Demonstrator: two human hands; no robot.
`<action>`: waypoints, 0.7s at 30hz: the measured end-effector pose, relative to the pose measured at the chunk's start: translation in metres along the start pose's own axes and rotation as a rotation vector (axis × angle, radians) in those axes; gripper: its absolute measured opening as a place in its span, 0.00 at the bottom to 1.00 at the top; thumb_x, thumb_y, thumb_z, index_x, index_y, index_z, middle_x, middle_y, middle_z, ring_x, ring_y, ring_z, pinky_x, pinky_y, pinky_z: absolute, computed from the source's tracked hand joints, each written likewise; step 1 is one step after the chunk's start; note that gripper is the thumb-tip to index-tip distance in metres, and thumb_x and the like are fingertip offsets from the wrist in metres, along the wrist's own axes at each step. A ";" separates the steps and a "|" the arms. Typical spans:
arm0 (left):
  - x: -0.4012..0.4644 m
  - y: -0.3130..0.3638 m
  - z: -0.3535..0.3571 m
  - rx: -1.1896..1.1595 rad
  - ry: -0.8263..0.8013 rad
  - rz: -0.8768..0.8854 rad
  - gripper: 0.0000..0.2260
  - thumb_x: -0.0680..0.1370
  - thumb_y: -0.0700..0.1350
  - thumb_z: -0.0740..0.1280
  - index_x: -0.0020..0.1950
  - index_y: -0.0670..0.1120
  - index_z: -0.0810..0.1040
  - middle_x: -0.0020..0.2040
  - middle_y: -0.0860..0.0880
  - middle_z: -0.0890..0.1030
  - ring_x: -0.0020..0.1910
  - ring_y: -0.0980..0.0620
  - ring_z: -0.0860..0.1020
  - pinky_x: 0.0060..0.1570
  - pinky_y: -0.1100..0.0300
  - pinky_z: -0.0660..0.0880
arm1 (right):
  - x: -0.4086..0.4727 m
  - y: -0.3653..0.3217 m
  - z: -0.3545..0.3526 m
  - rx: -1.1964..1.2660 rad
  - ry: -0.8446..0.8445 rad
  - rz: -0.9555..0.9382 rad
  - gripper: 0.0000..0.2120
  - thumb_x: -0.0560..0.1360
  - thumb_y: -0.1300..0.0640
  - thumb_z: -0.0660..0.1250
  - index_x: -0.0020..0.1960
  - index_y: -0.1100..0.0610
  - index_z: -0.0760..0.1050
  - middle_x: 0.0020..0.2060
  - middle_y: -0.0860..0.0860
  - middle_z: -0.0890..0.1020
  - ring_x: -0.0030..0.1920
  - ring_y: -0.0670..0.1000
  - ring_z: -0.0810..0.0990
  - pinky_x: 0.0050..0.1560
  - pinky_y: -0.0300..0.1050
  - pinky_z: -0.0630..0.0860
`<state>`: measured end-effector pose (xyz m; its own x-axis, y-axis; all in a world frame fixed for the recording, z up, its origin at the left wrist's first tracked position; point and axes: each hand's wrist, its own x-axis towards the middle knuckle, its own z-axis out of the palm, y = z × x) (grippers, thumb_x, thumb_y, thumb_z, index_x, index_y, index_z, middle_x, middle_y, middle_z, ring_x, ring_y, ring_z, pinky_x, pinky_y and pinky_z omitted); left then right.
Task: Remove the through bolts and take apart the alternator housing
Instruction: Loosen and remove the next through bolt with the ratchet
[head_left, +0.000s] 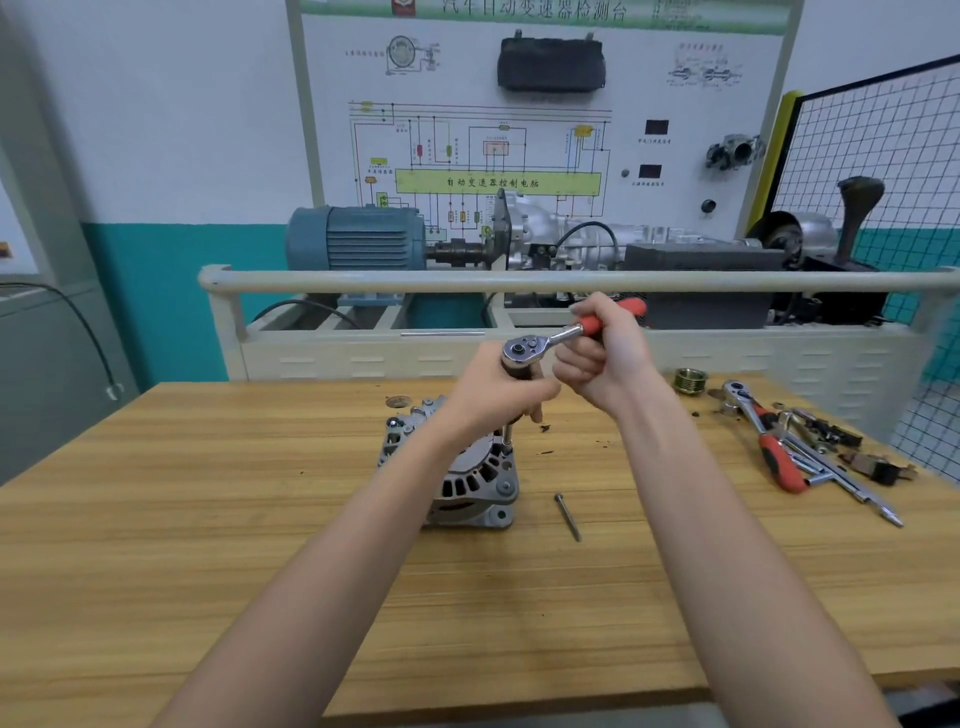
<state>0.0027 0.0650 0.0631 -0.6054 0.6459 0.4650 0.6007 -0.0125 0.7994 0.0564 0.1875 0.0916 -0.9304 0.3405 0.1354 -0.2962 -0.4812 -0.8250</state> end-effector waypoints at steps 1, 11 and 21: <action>0.001 0.000 -0.003 -0.017 -0.065 -0.003 0.14 0.71 0.31 0.67 0.26 0.40 0.72 0.22 0.48 0.74 0.23 0.53 0.71 0.31 0.61 0.70 | 0.005 -0.004 0.000 -0.047 -0.046 0.039 0.27 0.77 0.59 0.55 0.19 0.51 0.58 0.14 0.46 0.56 0.15 0.44 0.52 0.18 0.34 0.50; 0.008 -0.013 0.029 -0.174 0.374 0.031 0.20 0.70 0.29 0.64 0.27 0.48 0.63 0.22 0.56 0.64 0.25 0.58 0.60 0.27 0.61 0.59 | -0.034 0.046 0.009 0.219 0.381 -0.413 0.16 0.75 0.64 0.59 0.30 0.54 0.60 0.17 0.46 0.59 0.18 0.46 0.54 0.21 0.36 0.54; 0.000 -0.012 0.016 -0.165 0.176 0.035 0.18 0.71 0.29 0.65 0.25 0.44 0.68 0.20 0.53 0.69 0.21 0.55 0.66 0.27 0.62 0.66 | -0.015 0.014 0.001 0.059 0.186 -0.159 0.20 0.76 0.61 0.58 0.26 0.52 0.58 0.16 0.46 0.56 0.17 0.45 0.53 0.19 0.34 0.53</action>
<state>0.0037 0.0769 0.0469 -0.6761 0.5003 0.5408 0.5380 -0.1663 0.8264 0.0664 0.1747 0.0782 -0.8172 0.5557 0.1532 -0.4528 -0.4544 -0.7671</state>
